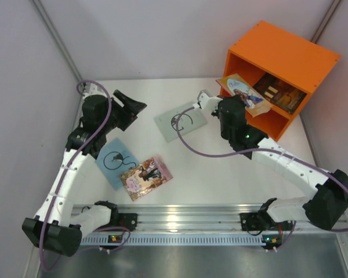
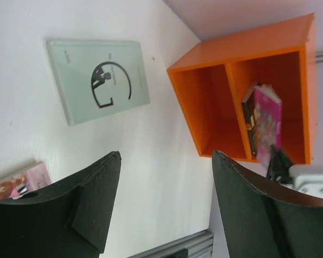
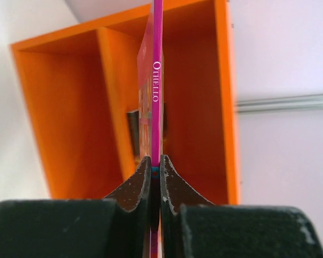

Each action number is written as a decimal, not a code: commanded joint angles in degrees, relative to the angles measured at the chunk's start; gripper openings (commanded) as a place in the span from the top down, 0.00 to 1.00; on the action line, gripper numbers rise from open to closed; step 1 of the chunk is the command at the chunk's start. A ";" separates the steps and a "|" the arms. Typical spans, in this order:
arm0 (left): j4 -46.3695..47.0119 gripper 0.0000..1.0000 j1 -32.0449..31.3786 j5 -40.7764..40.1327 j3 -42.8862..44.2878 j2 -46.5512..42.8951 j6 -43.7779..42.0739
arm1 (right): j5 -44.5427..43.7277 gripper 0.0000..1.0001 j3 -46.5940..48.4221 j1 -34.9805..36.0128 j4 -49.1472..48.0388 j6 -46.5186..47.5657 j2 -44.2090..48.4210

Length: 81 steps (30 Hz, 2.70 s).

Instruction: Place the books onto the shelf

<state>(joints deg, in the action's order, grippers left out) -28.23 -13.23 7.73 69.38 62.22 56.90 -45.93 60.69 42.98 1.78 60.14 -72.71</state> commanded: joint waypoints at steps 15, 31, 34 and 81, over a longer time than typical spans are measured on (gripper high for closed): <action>0.63 0.26 0.05 6.86 -7.52 -3.16 -3.47 | 17.01 1.00 12.00 -21.00 -5.66 8.78 -11.32; 1.51 0.26 -0.04 10.99 -8.30 -4.65 -3.91 | 12.28 0.78 6.55 -27.43 2.52 -1.42 -13.95; 0.72 0.26 0.05 11.26 -8.56 -4.82 -4.52 | 12.53 0.68 7.08 -27.51 5.51 -3.45 -13.08; 0.02 0.26 0.05 9.50 -10.15 -8.43 -4.87 | -0.21 0.76 15.51 -32.08 18.16 -14.43 -16.06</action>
<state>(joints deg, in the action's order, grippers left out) -30.02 -13.21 17.50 59.27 54.35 52.34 -43.53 72.58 11.92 17.98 48.75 -88.68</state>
